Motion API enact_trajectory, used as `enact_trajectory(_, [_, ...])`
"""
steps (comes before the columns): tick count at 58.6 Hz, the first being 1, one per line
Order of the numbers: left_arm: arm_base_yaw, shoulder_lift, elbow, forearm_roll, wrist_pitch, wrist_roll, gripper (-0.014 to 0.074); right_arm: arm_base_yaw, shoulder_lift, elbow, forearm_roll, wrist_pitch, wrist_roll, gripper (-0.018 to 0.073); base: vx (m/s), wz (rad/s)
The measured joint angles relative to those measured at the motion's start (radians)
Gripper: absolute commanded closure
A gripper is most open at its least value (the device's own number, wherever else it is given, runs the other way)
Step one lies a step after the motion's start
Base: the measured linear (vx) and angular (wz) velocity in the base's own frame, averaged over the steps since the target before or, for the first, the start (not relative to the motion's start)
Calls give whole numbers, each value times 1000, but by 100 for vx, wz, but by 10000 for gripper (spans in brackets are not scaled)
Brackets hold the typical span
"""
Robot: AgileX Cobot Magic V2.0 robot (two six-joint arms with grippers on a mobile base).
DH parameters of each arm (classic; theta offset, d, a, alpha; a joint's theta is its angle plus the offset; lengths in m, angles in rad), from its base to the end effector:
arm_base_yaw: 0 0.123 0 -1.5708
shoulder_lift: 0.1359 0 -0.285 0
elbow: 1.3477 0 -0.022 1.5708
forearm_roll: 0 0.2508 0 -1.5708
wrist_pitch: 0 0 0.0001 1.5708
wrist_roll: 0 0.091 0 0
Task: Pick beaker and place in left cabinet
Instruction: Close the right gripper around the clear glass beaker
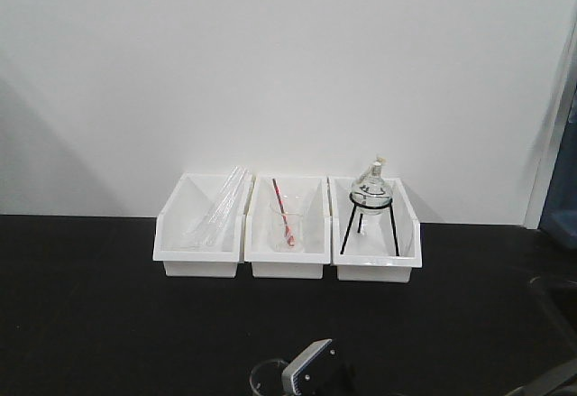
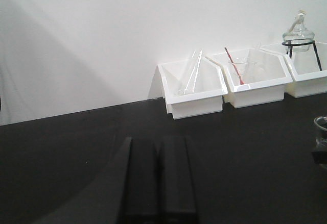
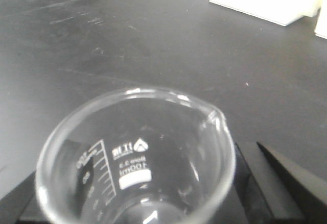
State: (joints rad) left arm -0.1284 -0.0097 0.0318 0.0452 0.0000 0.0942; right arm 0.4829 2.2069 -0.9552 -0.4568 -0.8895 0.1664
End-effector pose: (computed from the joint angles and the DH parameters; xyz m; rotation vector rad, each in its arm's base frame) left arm 0.0564 -0.0073 0.2030 0.2010 1.4922 0.0088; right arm 0.3389 0.2129 0.0778 -0.8070 1.7409 0.5678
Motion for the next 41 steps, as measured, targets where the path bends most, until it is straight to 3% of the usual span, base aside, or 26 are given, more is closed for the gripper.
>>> enact_trajectory(11, [0, 0, 0, 0, 0, 0, 595, 0, 12, -20, -4, 15, 6, 68, 0, 0])
enact_trajectory(21, [0, 0, 0, 0, 0, 0, 595, 0, 9, -21, -14, 29, 51, 258, 0, 0])
enact_trajectory(29, [0, 0, 0, 0, 0, 0, 595, 0, -43, -21, -113, 104, 126, 387, 0, 0])
enact_trajectory(41, [0, 0, 0, 0, 0, 0, 595, 1, -239, -21, -236, 219, 223, 479, 0, 0])
